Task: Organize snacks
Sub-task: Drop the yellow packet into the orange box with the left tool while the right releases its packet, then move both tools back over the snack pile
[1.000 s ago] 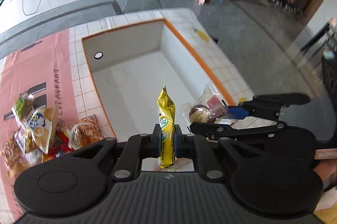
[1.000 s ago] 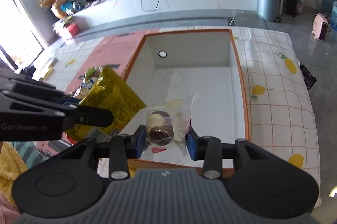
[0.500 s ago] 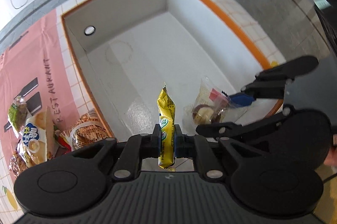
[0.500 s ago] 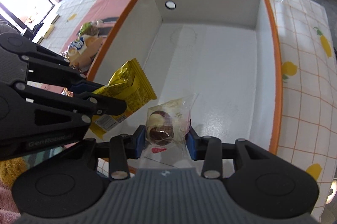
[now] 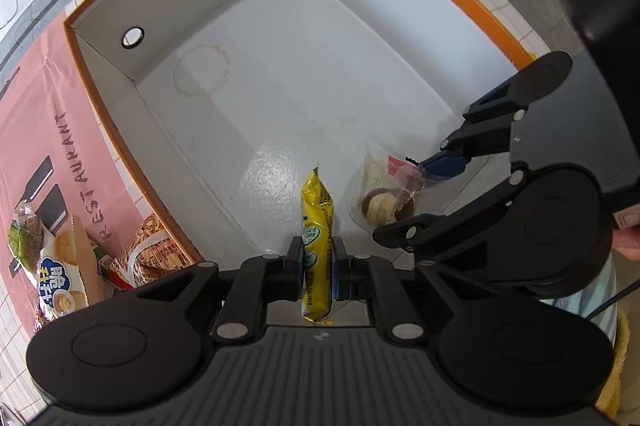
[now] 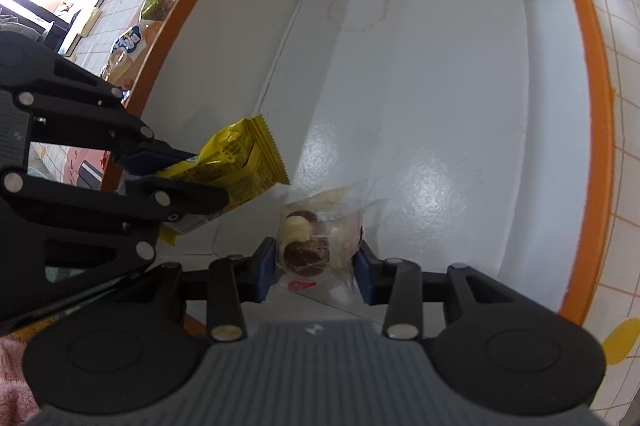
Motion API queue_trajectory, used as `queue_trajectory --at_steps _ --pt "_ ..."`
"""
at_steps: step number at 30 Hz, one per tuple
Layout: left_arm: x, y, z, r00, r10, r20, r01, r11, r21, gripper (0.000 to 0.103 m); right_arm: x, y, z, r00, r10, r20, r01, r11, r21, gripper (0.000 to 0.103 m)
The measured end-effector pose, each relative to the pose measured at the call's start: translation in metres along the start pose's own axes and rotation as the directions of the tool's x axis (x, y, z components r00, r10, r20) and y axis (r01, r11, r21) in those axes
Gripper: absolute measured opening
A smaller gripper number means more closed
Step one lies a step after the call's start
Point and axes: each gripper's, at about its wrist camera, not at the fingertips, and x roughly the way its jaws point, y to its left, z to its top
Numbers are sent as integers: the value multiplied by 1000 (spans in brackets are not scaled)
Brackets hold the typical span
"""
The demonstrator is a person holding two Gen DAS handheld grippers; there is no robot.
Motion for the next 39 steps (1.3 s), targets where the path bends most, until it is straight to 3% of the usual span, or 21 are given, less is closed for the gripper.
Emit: queue_trajectory --at_steps 6,10,13,16,23,31,36,39 --pt "-3 2 -4 1000 -3 9 3 1000 17 15 14 3 6 999 -4 -42 4 1000 5 42" --pt "-12 8 -6 999 -29 42 29 1000 7 26 16 6 9 998 -25 -55 26 999 21 44" --pt "-22 11 -12 995 -47 85 47 999 3 28 13 9 10 998 -42 -56 44 998 34 52" --pt "-34 11 -19 990 -70 125 71 997 0 28 9 17 10 995 -86 -55 88 996 34 61" --pt "-73 16 -47 974 -73 213 74 997 5 28 -16 50 14 984 -176 -34 177 984 2 61" --pt "-116 46 -94 952 -8 307 23 999 -44 31 -66 112 18 964 -243 108 250 966 -59 61" --pt "-124 77 -129 937 61 343 -16 991 -131 33 -86 157 12 948 -200 246 225 972 -75 61" --pt "-120 97 -152 930 95 356 -26 981 -192 34 -80 183 7 947 -144 288 175 981 -84 61"
